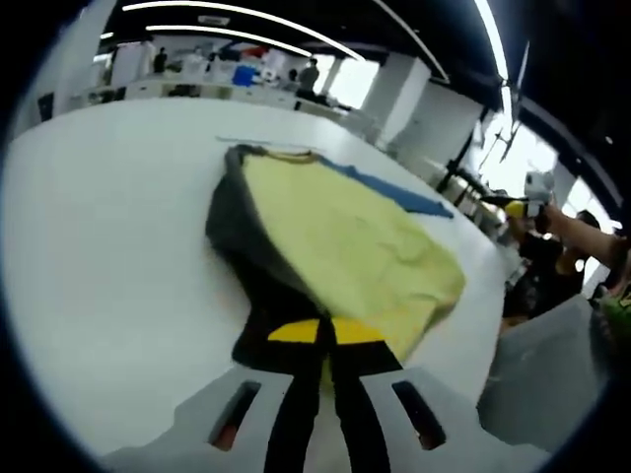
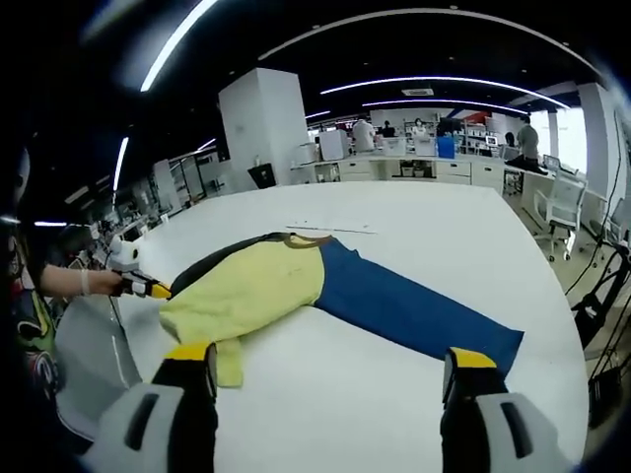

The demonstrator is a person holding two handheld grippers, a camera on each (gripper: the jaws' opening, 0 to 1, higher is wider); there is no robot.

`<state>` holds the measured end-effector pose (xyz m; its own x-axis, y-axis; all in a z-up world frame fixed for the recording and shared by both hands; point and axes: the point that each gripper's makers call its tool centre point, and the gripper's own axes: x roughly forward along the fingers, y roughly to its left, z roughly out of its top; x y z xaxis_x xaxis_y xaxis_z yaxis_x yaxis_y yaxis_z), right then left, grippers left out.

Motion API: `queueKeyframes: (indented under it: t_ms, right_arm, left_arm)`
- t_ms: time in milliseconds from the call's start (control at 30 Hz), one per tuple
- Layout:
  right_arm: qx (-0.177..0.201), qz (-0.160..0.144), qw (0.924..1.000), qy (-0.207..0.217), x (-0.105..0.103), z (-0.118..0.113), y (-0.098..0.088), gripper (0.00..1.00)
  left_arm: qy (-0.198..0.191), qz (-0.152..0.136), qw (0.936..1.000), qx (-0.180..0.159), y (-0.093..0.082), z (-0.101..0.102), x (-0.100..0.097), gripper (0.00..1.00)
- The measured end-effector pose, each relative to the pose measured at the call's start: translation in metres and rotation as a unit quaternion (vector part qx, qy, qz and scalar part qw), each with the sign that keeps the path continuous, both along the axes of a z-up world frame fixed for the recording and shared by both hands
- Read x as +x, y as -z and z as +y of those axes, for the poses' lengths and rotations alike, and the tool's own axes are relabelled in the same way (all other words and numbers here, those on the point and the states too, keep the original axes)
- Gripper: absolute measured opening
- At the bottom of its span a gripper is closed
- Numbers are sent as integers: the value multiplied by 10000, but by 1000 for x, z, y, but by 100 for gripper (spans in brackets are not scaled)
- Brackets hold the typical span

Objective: Fold the garment on the visible template until the final outline fits inside the template.

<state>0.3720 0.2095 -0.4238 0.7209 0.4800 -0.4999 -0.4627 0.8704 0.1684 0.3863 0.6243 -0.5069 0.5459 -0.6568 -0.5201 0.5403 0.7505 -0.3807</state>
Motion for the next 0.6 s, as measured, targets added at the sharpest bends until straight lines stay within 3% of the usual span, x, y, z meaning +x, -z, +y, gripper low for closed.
queueKeyframes:
  t_ms: [233, 400, 600]
  right_arm:
    - [0, 32, 10000, -61, 2, 7, 2, 95]
    - [-12, 53, 9999, -129, 4, 11, 3, 95]
    - [-4, 38, 9999, -167, 6, 13, 1, 95]
  left_arm:
    - [-204, -90, 9996, -153, -17, 7, 3, 0]
    - [-570, -183, 9972, -446, -32, 27, 12, 0]
    - [-853, -342, 9950, -390, -39, 51, 25, 0]
